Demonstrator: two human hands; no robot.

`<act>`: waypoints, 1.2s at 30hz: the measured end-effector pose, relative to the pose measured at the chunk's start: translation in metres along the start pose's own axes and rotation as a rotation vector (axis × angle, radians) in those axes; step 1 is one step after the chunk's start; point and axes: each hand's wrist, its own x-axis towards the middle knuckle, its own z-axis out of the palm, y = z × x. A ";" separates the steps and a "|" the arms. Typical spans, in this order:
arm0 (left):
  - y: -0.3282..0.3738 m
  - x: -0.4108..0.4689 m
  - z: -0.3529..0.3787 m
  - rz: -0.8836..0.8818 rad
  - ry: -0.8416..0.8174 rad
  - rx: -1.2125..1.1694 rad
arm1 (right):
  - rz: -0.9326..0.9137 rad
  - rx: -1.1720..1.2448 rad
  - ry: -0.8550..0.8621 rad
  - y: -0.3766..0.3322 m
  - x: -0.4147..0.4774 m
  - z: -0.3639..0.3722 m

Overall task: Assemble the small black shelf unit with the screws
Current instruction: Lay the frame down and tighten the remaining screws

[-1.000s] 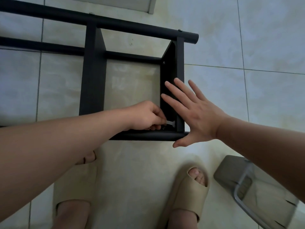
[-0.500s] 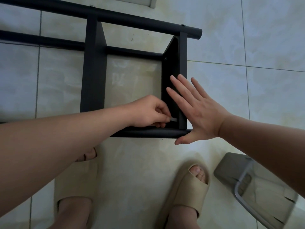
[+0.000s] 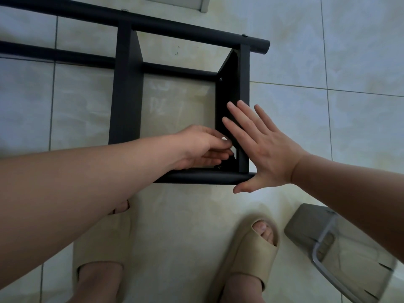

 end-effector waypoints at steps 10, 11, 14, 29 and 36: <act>-0.002 0.001 -0.001 0.019 -0.015 0.075 | 0.003 0.014 0.000 -0.001 0.000 -0.002; -0.003 0.001 -0.001 0.023 -0.014 0.090 | 0.005 0.014 -0.002 -0.001 0.000 -0.002; -0.002 0.000 -0.001 0.029 -0.022 0.096 | 0.007 0.010 -0.006 -0.001 0.000 -0.002; 0.000 -0.001 0.002 0.016 -0.015 0.093 | 0.008 0.024 -0.004 -0.001 0.000 -0.003; 0.000 -0.004 0.004 0.017 -0.014 0.107 | 0.008 0.029 -0.004 -0.001 0.000 -0.002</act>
